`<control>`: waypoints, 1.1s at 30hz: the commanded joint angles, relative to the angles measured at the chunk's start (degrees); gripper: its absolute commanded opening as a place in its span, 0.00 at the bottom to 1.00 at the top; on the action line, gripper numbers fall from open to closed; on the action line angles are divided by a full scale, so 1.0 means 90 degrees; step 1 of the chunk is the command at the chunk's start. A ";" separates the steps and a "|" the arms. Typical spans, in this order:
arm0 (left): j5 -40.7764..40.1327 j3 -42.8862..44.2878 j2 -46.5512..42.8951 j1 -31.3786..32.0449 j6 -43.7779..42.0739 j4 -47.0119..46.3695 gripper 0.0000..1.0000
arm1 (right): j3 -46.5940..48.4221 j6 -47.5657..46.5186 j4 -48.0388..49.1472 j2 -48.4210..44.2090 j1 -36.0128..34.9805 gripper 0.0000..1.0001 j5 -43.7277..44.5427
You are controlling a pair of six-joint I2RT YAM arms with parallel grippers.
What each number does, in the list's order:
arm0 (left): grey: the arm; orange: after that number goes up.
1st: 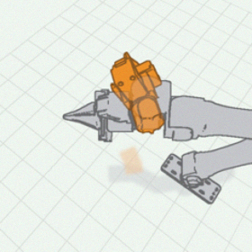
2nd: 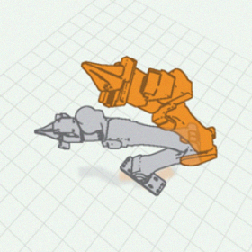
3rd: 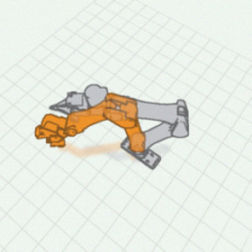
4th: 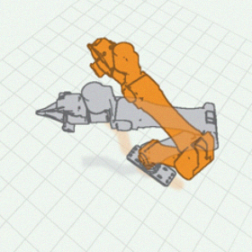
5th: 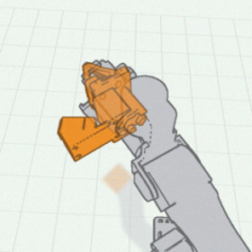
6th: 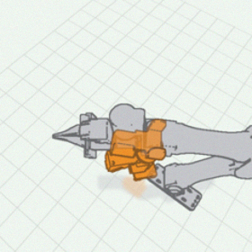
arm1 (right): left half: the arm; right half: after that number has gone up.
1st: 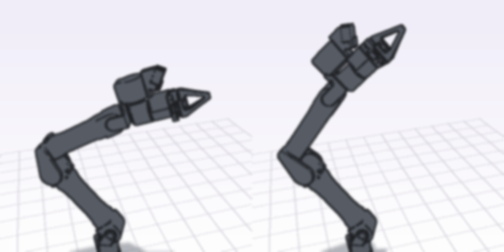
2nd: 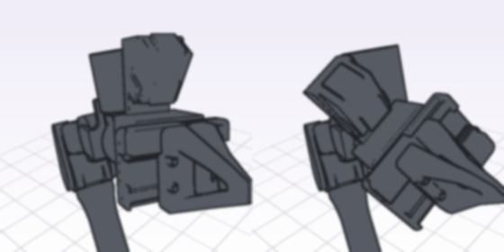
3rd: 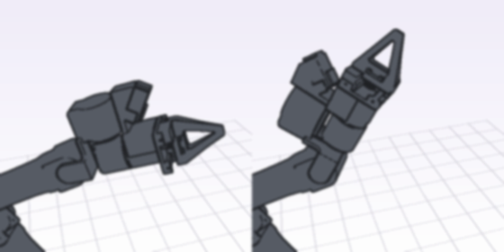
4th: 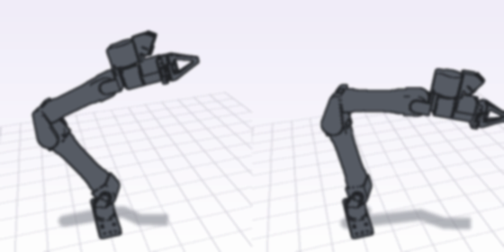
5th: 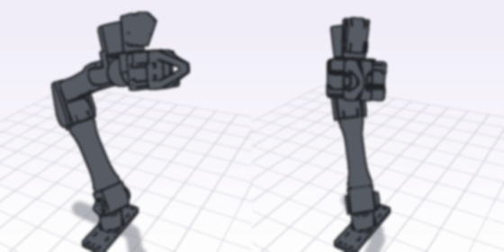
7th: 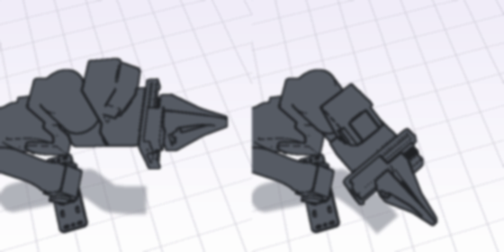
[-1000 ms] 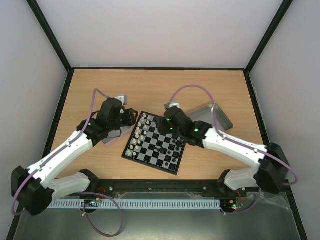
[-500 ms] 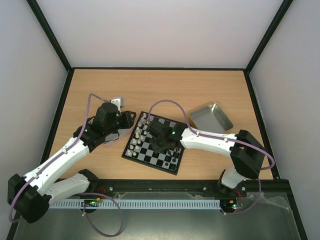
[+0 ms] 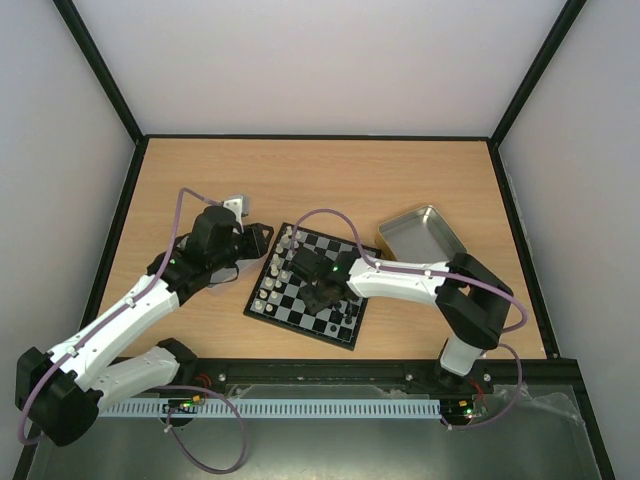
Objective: Set up the chess pieces on the board
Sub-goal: Pick up the chess piece from the chessboard, then place the chess piece on the chessboard.
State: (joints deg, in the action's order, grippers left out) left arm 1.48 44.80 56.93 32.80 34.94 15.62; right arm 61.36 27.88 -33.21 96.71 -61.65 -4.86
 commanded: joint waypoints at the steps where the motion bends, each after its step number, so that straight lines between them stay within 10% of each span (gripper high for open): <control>1: 0.0031 -0.0084 -0.0028 -0.0042 -0.0055 -0.0139 0.43 | 0.0034 -0.0090 -0.0121 0.0183 -0.0067 0.26 0.0208; 19: 0.0521 -0.0223 -0.0073 -0.0042 0.0376 -0.0183 0.44 | -0.0271 0.0029 0.0555 0.0019 -0.0086 0.15 0.0549; 33: 0.3651 -0.0651 0.0345 -0.0039 0.0785 -0.1254 0.53 | -0.1840 0.0064 0.3257 -0.2256 -0.0084 0.16 0.0710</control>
State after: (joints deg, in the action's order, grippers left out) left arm 20.64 39.46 57.60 32.71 41.43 9.34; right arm 48.47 28.49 -14.04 80.73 -61.98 0.54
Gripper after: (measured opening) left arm 0.525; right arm 0.166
